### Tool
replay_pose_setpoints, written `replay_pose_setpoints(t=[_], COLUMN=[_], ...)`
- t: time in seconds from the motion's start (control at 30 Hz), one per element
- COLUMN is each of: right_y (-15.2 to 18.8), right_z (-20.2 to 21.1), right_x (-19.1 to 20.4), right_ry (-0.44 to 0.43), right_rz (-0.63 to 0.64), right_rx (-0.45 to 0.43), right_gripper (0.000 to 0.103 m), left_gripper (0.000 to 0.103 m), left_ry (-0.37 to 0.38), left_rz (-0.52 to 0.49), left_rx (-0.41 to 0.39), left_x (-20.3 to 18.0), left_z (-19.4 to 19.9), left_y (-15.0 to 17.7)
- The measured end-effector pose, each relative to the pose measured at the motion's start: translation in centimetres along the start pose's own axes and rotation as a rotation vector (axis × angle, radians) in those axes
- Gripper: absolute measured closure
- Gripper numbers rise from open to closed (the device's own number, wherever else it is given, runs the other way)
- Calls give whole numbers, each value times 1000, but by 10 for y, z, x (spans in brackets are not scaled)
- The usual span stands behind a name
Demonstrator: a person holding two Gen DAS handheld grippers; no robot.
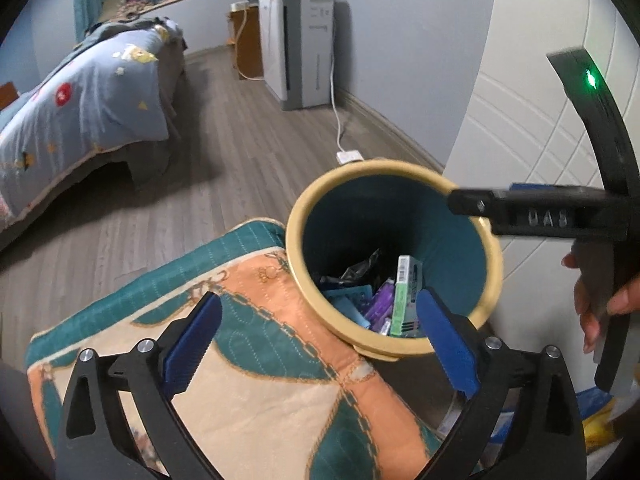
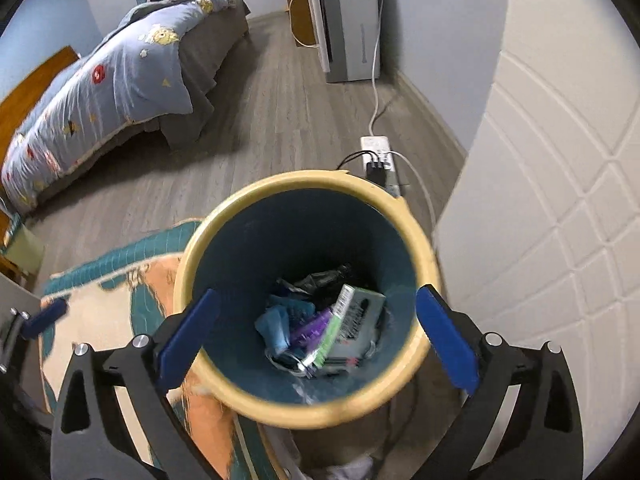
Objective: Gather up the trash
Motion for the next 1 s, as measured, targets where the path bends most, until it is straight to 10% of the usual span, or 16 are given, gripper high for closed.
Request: replay_pose_setpoints(t=[0.43,1.0], right_y=[69,70], right_z=[110,142], right_x=[-2,36], right_ry=[98,101], right_rz=[4,75], right_rx=[-61,-145], right_gripper=[6,6], left_gripper=[5,5], left_ry=[-116,-106], left_rz=[-42,46], left_rx=[-99,-122], left_x=[0,11], left_z=[124,156], left_y=[19,43])
Point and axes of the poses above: each gripper's, at about its wrist camera, not at the fingertips, and z roughly against the way its jaws point, x to its left, y to its underside, the point moved 5 cm from there along -z, roughly the way its jaws point
